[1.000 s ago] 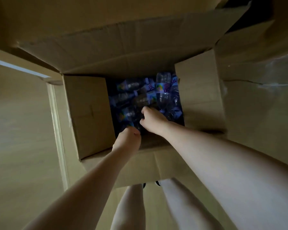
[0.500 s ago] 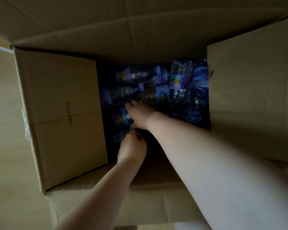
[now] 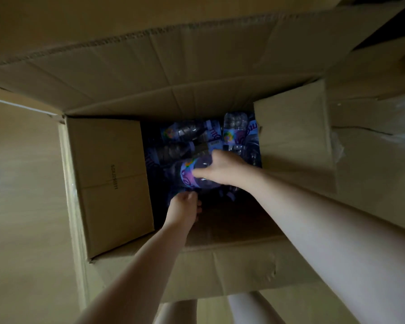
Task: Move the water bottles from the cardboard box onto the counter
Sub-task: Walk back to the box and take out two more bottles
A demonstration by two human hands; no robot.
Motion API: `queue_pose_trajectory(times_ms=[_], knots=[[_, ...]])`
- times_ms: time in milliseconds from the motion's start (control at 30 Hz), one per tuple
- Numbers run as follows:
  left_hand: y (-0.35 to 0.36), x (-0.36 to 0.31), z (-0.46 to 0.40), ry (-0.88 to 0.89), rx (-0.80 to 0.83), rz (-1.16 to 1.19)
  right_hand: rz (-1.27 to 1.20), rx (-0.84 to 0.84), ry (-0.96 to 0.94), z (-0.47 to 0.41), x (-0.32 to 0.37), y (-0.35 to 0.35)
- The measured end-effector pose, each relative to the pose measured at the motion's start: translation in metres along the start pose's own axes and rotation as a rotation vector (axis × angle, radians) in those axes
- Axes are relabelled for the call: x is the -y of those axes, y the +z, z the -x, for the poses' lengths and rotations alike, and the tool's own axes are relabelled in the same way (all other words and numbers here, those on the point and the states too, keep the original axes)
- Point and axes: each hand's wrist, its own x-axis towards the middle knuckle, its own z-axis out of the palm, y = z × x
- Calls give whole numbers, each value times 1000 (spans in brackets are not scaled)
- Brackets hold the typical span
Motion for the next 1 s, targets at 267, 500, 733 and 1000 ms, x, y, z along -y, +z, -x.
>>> queue_pose_trajectory(times_ms=[267, 500, 733, 1000], knots=[[-16, -42, 37, 33, 216, 562, -1229, 344, 38, 92, -12, 15], [-41, -50, 41, 303, 119, -28, -949, 381, -67, 108, 2, 18], [-44, -27, 53, 260, 261, 133, -1381, 103, -64, 101, 10, 11], [-54, -35, 44, 469, 65, 117, -1112, 65, -122, 81, 33, 6]])
